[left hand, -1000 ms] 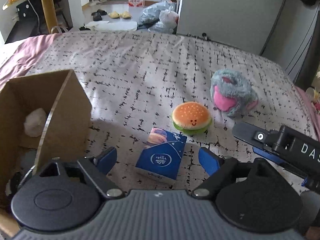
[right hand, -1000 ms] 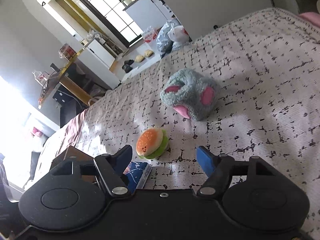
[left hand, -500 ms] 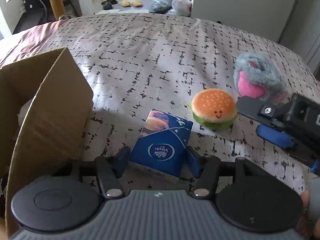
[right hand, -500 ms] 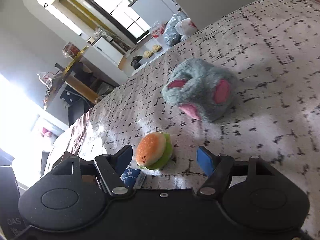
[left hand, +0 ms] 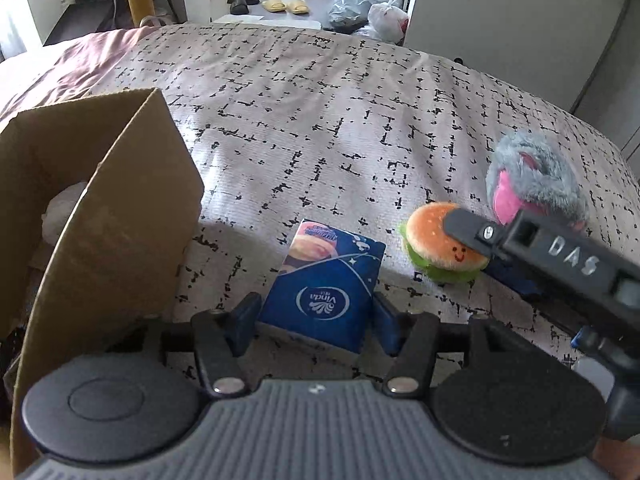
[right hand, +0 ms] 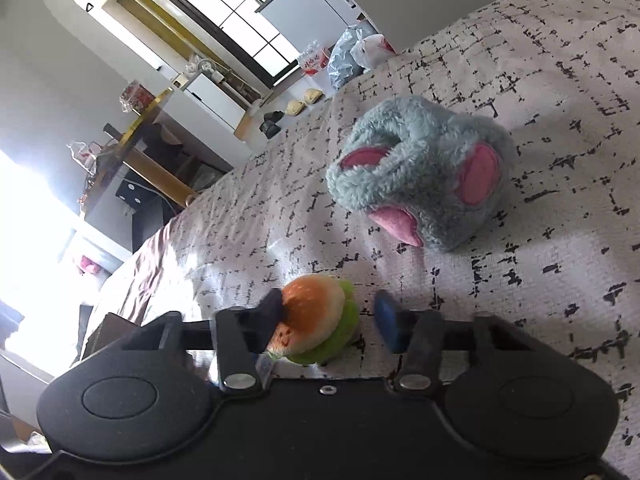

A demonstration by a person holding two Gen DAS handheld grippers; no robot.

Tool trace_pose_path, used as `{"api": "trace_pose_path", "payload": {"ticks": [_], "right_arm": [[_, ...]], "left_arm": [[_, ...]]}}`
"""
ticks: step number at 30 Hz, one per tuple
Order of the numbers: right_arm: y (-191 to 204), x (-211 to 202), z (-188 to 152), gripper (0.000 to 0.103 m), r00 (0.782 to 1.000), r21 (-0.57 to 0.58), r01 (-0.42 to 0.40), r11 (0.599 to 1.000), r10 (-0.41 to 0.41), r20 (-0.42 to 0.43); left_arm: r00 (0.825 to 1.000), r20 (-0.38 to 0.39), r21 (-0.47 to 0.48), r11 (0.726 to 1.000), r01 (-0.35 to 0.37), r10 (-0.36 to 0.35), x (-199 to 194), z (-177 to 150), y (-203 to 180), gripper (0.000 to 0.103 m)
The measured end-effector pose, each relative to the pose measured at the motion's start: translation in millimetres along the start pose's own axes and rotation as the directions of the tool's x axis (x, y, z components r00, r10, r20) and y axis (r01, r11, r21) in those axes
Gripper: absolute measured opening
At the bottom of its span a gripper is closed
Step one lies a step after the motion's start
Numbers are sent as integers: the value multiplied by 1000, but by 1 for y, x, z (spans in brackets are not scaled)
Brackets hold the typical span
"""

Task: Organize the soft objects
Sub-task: 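Close left tool on the tissue pack while right tool grasps the plush hamburger, then carry the tissue pack with left tool while right tool carries the hamburger over the box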

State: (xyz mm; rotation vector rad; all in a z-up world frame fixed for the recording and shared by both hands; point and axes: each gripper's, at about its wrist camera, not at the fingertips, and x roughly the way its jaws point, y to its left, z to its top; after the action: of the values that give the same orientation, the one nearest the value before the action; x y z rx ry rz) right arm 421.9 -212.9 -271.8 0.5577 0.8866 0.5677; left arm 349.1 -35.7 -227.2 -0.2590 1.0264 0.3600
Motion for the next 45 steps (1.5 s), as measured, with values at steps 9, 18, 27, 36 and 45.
{"api": "trace_pose_path", "payload": {"ticks": [9,18,27,36,45], "right_arm": [[5,-20,-10,25,1000,1,15,1000,-15,-10],[17,-60,-19,22,994,-32,106,994,-105,43],[35,-100,-41,21,986,-22,137,990,-134,100],[53,-135,-58,21,975,-23,162,987,-156,158],[79,-169,-65,21,962,-56,179,982,-163,220]], "left_arm": [[1000,-8,7,1000,18,-18,-11,-4,3,57],[995,-17,44,994,96,-95,-42,-25,6,56],[988,-3,29,987,155,-155,-82,-43,28,51],[975,54,39,976,213,-215,-124,-50,45,50],[958,112,29,964,264,-265,-158,-52,68,50]]}}
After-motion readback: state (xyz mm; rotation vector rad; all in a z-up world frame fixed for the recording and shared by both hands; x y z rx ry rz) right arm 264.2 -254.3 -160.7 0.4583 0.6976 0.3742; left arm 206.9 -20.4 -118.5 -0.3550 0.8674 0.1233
